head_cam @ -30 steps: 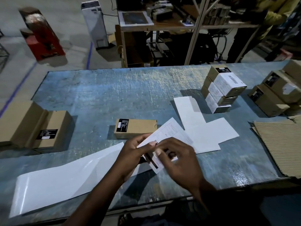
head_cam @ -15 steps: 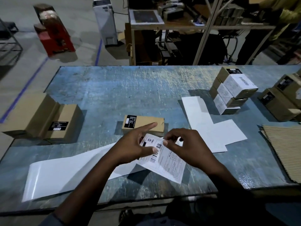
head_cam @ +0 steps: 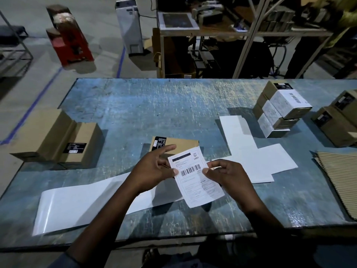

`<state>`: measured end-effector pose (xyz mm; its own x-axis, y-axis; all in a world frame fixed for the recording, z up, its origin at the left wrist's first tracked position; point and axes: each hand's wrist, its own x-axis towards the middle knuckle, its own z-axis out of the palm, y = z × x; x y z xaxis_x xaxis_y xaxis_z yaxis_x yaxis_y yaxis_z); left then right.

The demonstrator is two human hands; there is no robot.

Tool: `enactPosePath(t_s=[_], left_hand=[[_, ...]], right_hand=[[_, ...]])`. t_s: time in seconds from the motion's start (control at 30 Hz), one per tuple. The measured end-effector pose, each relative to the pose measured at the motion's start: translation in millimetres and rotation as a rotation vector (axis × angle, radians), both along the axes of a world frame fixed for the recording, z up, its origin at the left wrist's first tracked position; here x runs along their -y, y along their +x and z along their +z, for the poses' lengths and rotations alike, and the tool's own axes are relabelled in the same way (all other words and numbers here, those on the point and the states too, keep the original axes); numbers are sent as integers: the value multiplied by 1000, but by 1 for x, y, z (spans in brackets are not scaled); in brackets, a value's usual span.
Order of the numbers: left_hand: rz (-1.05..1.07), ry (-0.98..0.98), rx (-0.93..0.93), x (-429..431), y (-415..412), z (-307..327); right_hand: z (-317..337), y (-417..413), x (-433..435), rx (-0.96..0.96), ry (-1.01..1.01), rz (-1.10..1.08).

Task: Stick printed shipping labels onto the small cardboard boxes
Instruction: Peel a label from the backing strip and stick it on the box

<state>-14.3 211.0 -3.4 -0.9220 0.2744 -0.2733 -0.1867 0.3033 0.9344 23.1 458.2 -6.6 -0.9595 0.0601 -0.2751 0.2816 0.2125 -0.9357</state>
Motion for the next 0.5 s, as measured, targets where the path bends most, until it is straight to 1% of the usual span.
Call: enactPosePath(t_s=[0.1,0.3,0.43,0.5], left_hand=[[-24,-37,-34,5,-7,0],[-134,-85,-59,15,-21,3],[-143,-96,-87,22,-30,1],[-110,-78,-117,23,-33,-1]], right_hand=[[0,-3,5,-5,30,-10],[-3,-10,13,14,-102,-72],[-5,-12,13,9,-109,-62],[-7,-13,14,4,-125,-80]])
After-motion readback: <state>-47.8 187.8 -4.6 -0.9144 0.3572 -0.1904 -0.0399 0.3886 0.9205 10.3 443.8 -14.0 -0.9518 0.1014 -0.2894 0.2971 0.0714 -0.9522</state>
